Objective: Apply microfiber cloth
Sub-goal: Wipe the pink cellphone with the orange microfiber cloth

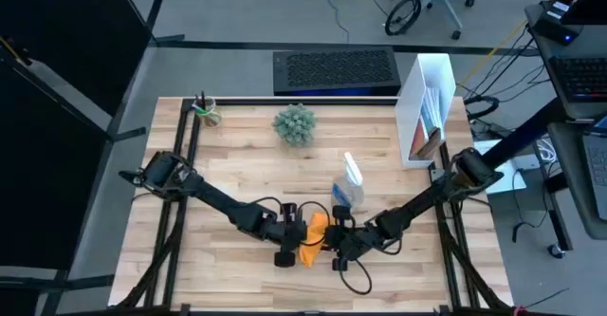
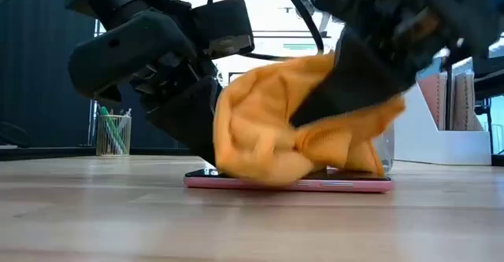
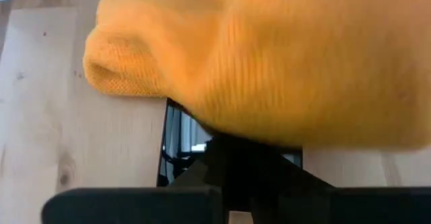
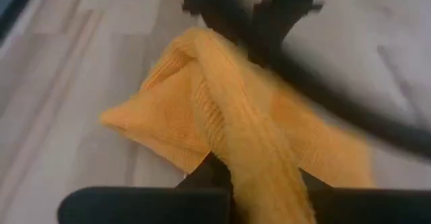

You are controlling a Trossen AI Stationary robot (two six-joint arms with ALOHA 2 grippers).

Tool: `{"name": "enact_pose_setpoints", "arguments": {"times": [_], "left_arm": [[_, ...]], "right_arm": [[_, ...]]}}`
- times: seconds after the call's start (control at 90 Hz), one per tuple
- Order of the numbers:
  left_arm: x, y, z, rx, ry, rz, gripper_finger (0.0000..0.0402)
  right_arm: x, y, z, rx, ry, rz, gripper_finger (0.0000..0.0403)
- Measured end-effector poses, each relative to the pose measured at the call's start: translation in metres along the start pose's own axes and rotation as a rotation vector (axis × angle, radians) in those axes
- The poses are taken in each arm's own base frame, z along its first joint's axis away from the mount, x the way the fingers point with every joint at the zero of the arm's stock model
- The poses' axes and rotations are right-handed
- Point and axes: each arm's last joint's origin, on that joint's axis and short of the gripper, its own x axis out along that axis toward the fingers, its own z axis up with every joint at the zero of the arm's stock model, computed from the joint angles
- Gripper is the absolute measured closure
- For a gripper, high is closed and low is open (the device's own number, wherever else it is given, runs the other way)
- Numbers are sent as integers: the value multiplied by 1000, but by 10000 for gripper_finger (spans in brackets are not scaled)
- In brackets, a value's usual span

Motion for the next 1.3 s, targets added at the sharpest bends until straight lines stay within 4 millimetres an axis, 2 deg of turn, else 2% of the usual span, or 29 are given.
{"name": "enact_pose_setpoints", "arguments": {"times": [0.1, 0.211, 0.6, 0.711, 0.844, 0.922, 1.022, 1.178, 1.3], "left_arm": [[1, 0, 0, -2, 2, 1, 395], [1, 0, -1, -6, 4, 5, 396], [2, 0, -2, -5, 10, 7, 396], [2, 0, -2, -1, 10, 8, 396], [2, 0, -2, -3, 10, 8, 396], [2, 0, -2, -4, 8, 7, 396], [2, 0, -2, -4, 4, 7, 396], [2, 0, -2, -1, 2, 6, 396], [2, 0, -2, -1, 2, 6, 396]], "right_arm": [[6, -1, -7, 8, 53, 14, 403], [4, 3, -13, 9, 100, 23, 403], [-44, 20, -38, -21, 356, 15, 403], [-64, 16, -30, -20, 387, 19, 403], [-77, 12, 8, 5, 162, 1, 403], [-71, 9, 20, -13, 57, -7, 403], [-49, 3, 23, -29, 12, -18, 403], [-4, -7, 7, -27, 56, -38, 400], [8, -9, -3, -7, 109, -57, 399]]}}
